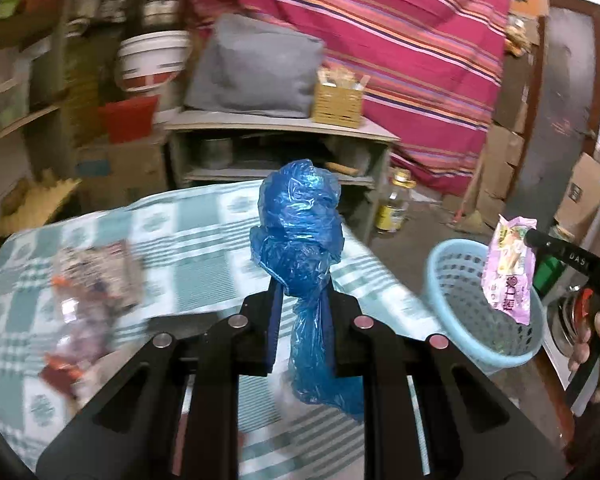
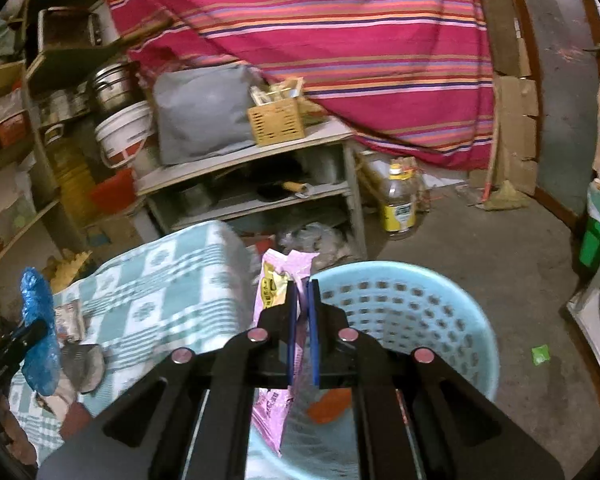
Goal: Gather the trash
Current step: 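Carry the pink packet and blue bag to the basket and release both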
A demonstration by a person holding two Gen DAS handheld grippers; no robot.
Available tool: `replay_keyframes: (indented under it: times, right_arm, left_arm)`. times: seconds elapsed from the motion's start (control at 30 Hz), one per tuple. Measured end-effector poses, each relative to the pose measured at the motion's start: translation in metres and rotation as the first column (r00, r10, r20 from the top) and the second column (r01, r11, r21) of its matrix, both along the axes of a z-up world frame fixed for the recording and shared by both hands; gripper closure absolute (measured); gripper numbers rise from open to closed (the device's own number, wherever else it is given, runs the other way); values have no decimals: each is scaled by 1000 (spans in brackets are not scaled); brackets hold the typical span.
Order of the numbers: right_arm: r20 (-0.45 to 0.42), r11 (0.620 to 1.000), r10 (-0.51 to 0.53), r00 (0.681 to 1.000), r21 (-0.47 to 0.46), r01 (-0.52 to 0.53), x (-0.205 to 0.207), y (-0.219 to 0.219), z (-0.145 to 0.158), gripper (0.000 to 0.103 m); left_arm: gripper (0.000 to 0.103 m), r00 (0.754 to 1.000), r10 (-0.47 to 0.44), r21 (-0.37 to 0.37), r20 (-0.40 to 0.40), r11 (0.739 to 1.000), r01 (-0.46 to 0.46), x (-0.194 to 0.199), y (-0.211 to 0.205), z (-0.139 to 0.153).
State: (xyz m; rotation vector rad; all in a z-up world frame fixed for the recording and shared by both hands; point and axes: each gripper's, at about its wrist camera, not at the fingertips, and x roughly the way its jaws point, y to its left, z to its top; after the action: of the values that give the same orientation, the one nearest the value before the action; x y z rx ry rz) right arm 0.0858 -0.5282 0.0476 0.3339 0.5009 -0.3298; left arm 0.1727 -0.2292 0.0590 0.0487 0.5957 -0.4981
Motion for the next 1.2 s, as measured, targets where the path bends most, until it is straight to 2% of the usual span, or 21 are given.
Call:
replay_keyframes:
  times: [0.17, 0.47, 0.7, 0.87, 1.1, 1.2]
  right_arm:
    - [-9, 997, -67, 998, -48, 67, -16, -27, -4, 97]
    - [-41, 983, -143, 989, -119, 137, -25, -55, -17, 97]
    - [-30, 985, -161, 986, -68, 159, -32, -73, -22, 97]
    - [-28, 982, -186, 982, -21, 185, -39, -87, -28, 97]
    - [-36, 984, -180, 983, -18, 180, -37, -85, -31, 97]
    - [-41, 985, -171, 984, -25, 170, -33, -82, -33, 97]
  left_arm:
    - [87, 995, -96, 27, 3, 995, 96, 0, -73, -11]
    - [87, 977, -212, 66, 0, 975, 212, -3, -165, -29]
    - [87, 968, -250, 86, -27, 964, 252, 0, -210, -46]
    - [84, 964, -260, 83, -58, 961, 264, 4, -218, -55]
    - [56, 969, -244, 65, -44, 967, 247, 4, -205, -47]
    - [47, 974, -224, 63, -25, 972, 225, 3, -195, -41]
